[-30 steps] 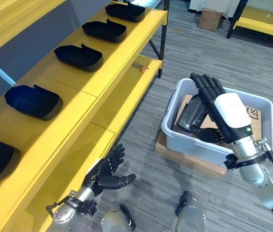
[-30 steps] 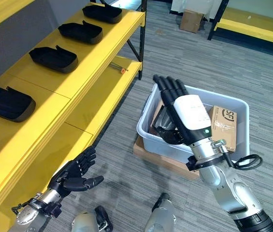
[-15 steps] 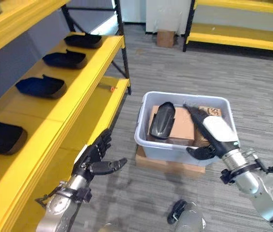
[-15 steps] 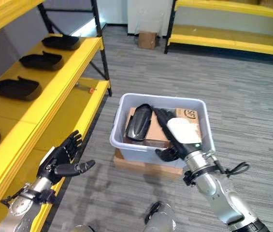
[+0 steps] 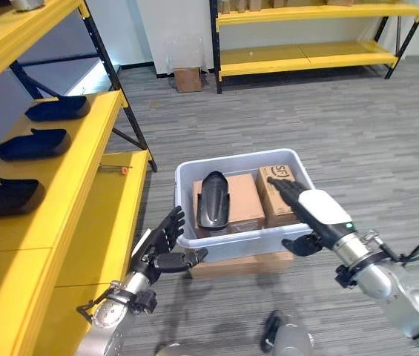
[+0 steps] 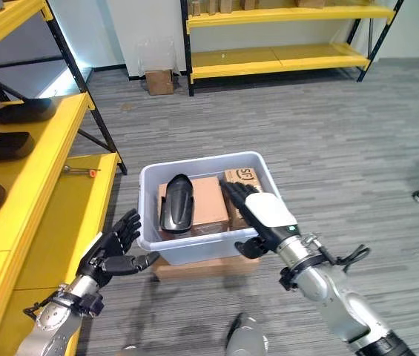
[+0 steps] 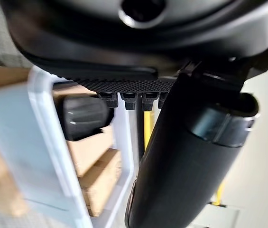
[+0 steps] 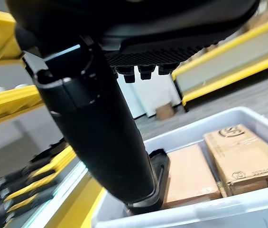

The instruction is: Move parts from the plastic box to the shelf.

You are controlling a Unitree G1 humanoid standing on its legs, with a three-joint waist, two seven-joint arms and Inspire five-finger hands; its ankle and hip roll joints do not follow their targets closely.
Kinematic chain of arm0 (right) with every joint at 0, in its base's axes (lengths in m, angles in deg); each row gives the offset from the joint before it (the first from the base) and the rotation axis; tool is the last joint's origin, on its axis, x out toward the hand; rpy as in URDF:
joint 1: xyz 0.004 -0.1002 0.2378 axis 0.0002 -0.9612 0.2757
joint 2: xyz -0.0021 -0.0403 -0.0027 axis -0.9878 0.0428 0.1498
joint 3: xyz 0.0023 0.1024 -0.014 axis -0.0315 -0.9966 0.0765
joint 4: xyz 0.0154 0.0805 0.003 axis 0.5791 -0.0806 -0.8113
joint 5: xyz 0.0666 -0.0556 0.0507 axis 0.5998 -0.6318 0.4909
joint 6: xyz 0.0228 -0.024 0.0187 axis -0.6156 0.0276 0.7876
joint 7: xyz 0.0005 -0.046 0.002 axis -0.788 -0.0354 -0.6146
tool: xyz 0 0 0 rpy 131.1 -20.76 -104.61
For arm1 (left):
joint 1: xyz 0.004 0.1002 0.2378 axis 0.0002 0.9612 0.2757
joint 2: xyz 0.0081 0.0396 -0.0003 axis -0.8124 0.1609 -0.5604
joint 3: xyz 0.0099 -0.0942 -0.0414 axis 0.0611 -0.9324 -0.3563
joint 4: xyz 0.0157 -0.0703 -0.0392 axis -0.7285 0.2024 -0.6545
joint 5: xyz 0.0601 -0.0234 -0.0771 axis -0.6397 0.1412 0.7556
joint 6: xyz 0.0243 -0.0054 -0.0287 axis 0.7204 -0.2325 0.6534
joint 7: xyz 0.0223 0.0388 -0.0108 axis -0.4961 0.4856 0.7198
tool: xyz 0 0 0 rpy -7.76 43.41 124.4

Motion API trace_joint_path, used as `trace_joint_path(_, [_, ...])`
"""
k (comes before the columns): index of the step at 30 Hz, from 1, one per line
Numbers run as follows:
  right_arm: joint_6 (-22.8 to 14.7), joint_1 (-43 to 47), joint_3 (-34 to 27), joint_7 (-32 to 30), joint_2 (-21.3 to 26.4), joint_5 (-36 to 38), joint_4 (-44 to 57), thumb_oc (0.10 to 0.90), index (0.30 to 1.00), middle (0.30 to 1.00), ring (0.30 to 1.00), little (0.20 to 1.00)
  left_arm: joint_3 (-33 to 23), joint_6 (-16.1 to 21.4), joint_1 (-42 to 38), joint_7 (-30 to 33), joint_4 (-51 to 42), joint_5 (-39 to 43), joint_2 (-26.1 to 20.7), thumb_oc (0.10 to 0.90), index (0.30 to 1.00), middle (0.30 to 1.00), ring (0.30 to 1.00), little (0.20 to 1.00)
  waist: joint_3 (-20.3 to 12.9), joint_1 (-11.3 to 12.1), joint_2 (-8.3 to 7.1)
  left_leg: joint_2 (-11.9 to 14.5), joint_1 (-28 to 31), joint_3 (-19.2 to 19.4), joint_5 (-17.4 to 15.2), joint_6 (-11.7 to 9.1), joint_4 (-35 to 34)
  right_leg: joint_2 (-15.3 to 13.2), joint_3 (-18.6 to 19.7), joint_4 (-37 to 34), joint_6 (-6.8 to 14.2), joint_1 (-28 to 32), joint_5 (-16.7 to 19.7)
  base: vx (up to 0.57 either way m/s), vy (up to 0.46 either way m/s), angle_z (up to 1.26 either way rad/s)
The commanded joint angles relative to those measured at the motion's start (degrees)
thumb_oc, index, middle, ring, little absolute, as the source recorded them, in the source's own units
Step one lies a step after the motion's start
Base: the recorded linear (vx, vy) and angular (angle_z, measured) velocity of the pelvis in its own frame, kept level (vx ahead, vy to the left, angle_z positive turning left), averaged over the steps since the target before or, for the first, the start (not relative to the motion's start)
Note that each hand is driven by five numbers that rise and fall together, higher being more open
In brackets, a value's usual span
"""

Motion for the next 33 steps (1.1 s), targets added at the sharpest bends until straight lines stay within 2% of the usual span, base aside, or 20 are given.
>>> trace_joint_path(1, [-3.43,3.37,-5.24,-3.81,-2.56,0.85,8.33,0.900,1.000,1.000,1.000,1.000,-3.69,5.01,0.12,-2.39,-9.99,0.76,-2.05,0.900,1.000,1.000,1.000,1.000,-2.10,1.05,-1.95,1.57,-2.73,-2.44,0.58,2.09,-0.13,-0.29,-1.27,-4.05,4.26,7.54,-5.31,0.03,0.140,0.35])
trace_joint_path(2, [-3.49,3.27,-4.84,-5.26,-3.28,-0.35,8.07,0.900,1.000,1.000,1.000,1.000,-3.10,5.41,0.12,-2.63,-9.54,0.53,-1.88,0.900,1.000,1.000,1.000,1.000,-1.93,1.10,-1.67,0.83,-3.49,-2.36,1.18,3.05,-0.71,0.41,-1.26,-5.09,3.92,7.01,-3.97,0.01,0.124,0.36])
trace_joint_path(5, [-3.71,3.58,-3.91,-8.15,-4.37,-3.30,7.21,0.900,1.000,1.000,1.000,1.000,-2.30,6.15,0.43,-2.57,-8.86,0.29,-2.00,0.900,1.000,1.000,1.000,1.000,-1.40,1.07,-1.37,-0.97,-4.22,-3.39,0.83,3.78,-1.27,1.04,0.34,-6.01,4.59,6.40,-3.22,0.03,0.110,0.15])
trace_joint_path(7, [-5.08,4.83,-3.25,-12.07,-4.64,-8.46,6.22,0.900,1.000,1.000,1.000,1.000,-1.83,6.78,0.51,-2.77,-8.34,1.30,-2.17,0.900,1.000,1.000,1.000,1.000,-0.90,1.40,-1.14,-1.99,-4.99,-4.09,0.61,4.33,-1.46,1.18,1.27,-6.74,5.05,5.93,-2.56,0.05,0.086,0.00])
trace_joint_path(8, [-4.44,6.16,-2.87,-13.97,-4.58,-9.45,5.73,0.900,1.000,1.000,1.000,1.000,-1.57,6.89,0.27,-2.91,-8.21,1.44,-2.38,0.900,1.000,1.000,1.000,1.000,-0.52,1.72,-0.97,-2.37,-5.47,-4.46,0.52,4.57,-1.50,1.18,1.52,-7.08,5.24,5.71,-2.21,0.04,0.070,-0.03])
trace_joint_path(12, [-2.87,10.33,-1.98,-18.00,-4.75,-6.32,4.16,0.900,1.000,1.000,1.000,1.000,-0.68,7.59,-0.61,-2.71,-7.88,2.37,-2.80,0.900,1.000,1.000,1.000,1.000,0.37,2.23,-0.74,-2.80,-6.63,-5.18,0.45,4.85,-1.19,1.34,1.99,-7.78,5.38,5.50,-1.78,0.01,0.029,-0.01])
trace_joint_path(16, [-2.08,16.31,-1.33,-21.40,-6.99,-4.33,3.29,0.900,1.000,1.000,1.000,1.000,0.18,8.20,-2.26,-2.57,-7.78,3.40,-2.77,0.900,1.000,1.000,1.000,1.000,1.52,3.07,-0.44,-3.13,-7.94,-5.88,0.48,4.92,-0.82,1.45,2.32,-7.98,5.34,5.04,-1.53,0.01,0.029,0.06])
trace_joint_path(18, [0.88,22.35,-0.29,-22.82,-8.32,-2.46,1.86,0.900,1.000,1.000,1.000,1.000,1.17,7.66,-4.28,-2.36,-7.78,3.91,-2.62,0.900,1.000,1.000,1.000,1.000,2.13,4.01,-0.28,-3.10,-8.94,-6.49,0.43,4.83,-0.07,1.41,2.00,-7.67,5.00,5.01,-1.79,0.03,-0.001,0.06])
trace_joint_path(20, [1.24,27.17,0.25,-26.25,-9.04,-1.33,-0.24,0.900,1.000,1.000,1.000,1.000,1.91,7.00,-5.71,-2.65,-7.92,5.54,-2.46,0.900,1.000,1.000,1.000,1.000,2.43,4.72,-0.06,-3.08,-9.36,-7.00,0.39,4.77,0.39,1.40,1.78,-7.55,4.75,5.14,-1.86,0.05,0.000,0.04])
trace_joint_path(25, [1.49,39.27,2.81,-26.06,-10.93,-5.47,-8.32,0.900,1.000,1.000,1.000,1.000,3.79,5.28,-7.29,-4.96,-7.04,6.66,-2.08,0.900,1.000,1.000,1.000,1.000,2.17,6.95,0.61,-3.09,-9.93,-8.24,0.73,4.69,0.75,1.54,0.73,-7.55,3.87,5.82,-1.88,0.10,-0.007,0.03])
trace_joint_path(27, [-0.07,44.26,4.19,-25.92,-9.87,-7.25,-12.55,0.900,1.000,1.000,1.000,1.000,4.37,4.91,-6.76,-6.64,-6.97,7.94,-2.41,0.900,1.000,1.000,1.000,1.000,2.19,8.10,0.83,-3.24,-10.08,-9.03,0.89,4.38,0.89,1.37,0.08,-7.69,3.64,6.53,-2.10,0.12,-0.004,0.05])
trace_joint_path(28, [-1.13,47.33,5.48,-24.88,-9.03,-11.05,-15.08,0.900,1.000,1.000,1.000,1.000,4.68,4.54,-6.20,-8.26,-7.33,8.44,-2.52,0.900,1.000,1.000,1.000,1.000,2.24,9.06,1.17,-3.17,-10.78,-9.95,1.23,4.09,1.25,1.26,-0.41,-7.58,3.36,6.72,-2.13,0.10,-0.003,0.10])
trace_joint_path(33, [-3.47,53.14,8.77,-24.33,-6.84,-15.84,-20.65,0.900,1.000,1.000,1.000,1.000,5.67,4.38,-5.40,-10.73,-7.70,9.66,-3.19,0.900,1.000,1.000,1.000,1.000,2.90,10.66,1.73,-2.93,-12.13,-11.39,1.60,3.86,2.17,0.86,-1.11,-6.32,2.92,6.36,-2.48,0.06,-0.010,0.11])
